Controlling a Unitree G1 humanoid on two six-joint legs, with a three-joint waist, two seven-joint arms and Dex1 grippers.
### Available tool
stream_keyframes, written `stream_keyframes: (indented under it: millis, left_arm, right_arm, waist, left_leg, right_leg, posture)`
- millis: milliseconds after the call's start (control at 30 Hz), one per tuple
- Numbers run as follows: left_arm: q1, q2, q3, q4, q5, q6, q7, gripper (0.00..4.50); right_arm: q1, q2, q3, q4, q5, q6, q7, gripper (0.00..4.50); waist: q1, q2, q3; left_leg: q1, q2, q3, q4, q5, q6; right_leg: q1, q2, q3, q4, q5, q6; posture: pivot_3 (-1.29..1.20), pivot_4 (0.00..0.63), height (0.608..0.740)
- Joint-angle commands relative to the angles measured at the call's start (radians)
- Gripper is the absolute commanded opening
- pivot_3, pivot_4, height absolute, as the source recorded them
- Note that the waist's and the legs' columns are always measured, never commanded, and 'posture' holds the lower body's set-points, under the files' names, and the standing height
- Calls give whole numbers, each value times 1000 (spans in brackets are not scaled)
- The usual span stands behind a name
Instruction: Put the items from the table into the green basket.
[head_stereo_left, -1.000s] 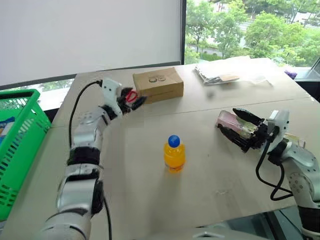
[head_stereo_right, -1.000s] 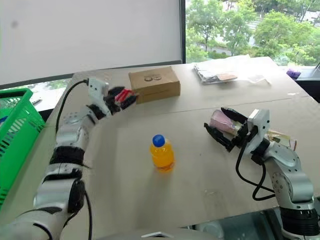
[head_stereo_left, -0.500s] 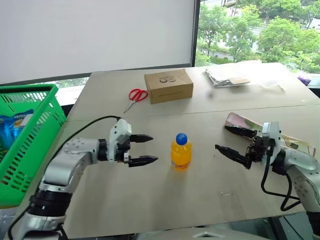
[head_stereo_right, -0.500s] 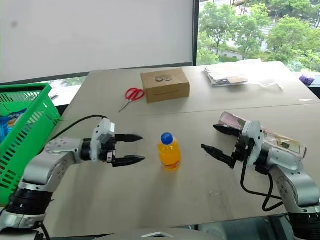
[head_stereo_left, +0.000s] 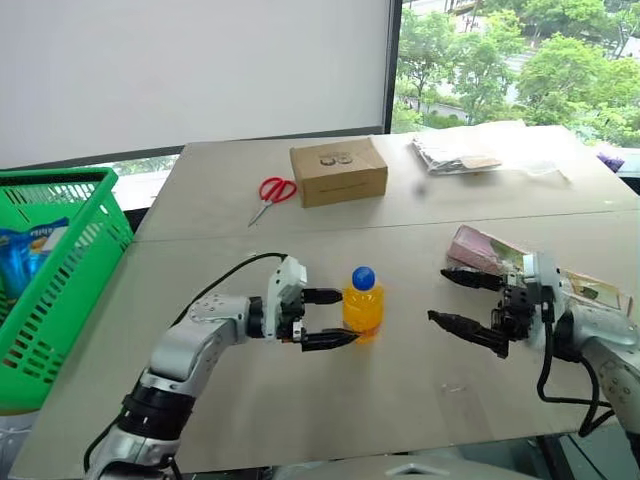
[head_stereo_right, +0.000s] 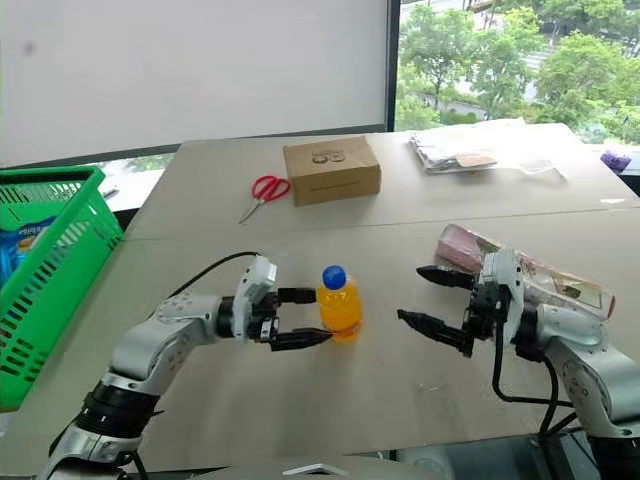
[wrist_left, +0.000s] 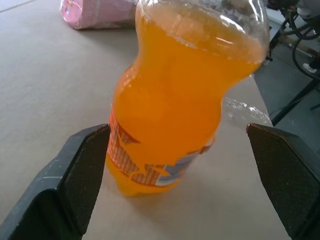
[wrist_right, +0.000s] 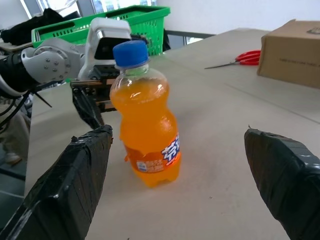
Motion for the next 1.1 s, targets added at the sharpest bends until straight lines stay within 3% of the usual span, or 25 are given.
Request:
stream_keyframes:
  millis: [33, 267, 633, 767, 800, 1100]
  left_arm:
    - [-35, -11, -22, 21, 34, -43, 2, 4478]
    - [-115, -92, -79, 173, 113, -160, -9, 4478]
    - [-99, -139, -75, 214, 141, -217, 13, 4478]
    - [-92, -144, -61, 222, 150, -247, 34, 3242]
    - [-92, -148, -56, 225, 151, -258, 41, 3103]
    - [-95, -156, -30, 253, 159, -311, 78, 3089]
  right_arm:
    - [-3, -13, -12, -46, 27, 8, 7, 4500]
    - [3, -50, 37, -46, -11, 5, 47, 4500]
    - [0, -37, 43, -41, -27, -10, 44, 4500]
    - [-3, -34, 51, -36, -31, -16, 44, 4500]
    - [-6, -32, 54, -35, -31, -16, 43, 4500]
    - [-4, -26, 57, -33, -29, -18, 40, 4500]
  waist:
    - [-2, 0, 0]
    - [-1, 0, 0]
    - [-1, 0, 0]
    - [-1, 0, 0]
    - [-1, 0, 0]
    - [-1, 0, 0]
  left_leg:
    - [0, 0, 0, 0, 0, 0]
    - [0, 0, 0, 3, 0, 0]
    - [0, 0, -1, 8, -1, 1]
    - [1, 0, -1, 9, -1, 1]
    - [0, 0, -1, 9, -1, 1]
    - [0, 0, -1, 10, -1, 1]
  right_leg:
    - [0, 0, 0, 0, 0, 0]
    - [2, 0, -1, 0, 0, 0]
    - [5, 1, -1, 0, 1, 2]
    - [5, 1, -1, 0, 1, 2]
    - [5, 1, -1, 0, 1, 2]
    - [5, 1, -1, 0, 2, 3]
  posture:
    - [-153, 0, 740]
    - [-159, 0, 740]
    - [-165, 0, 740]
    - [-158, 0, 740]
    - [-158, 0, 740]
    - [-154, 0, 740]
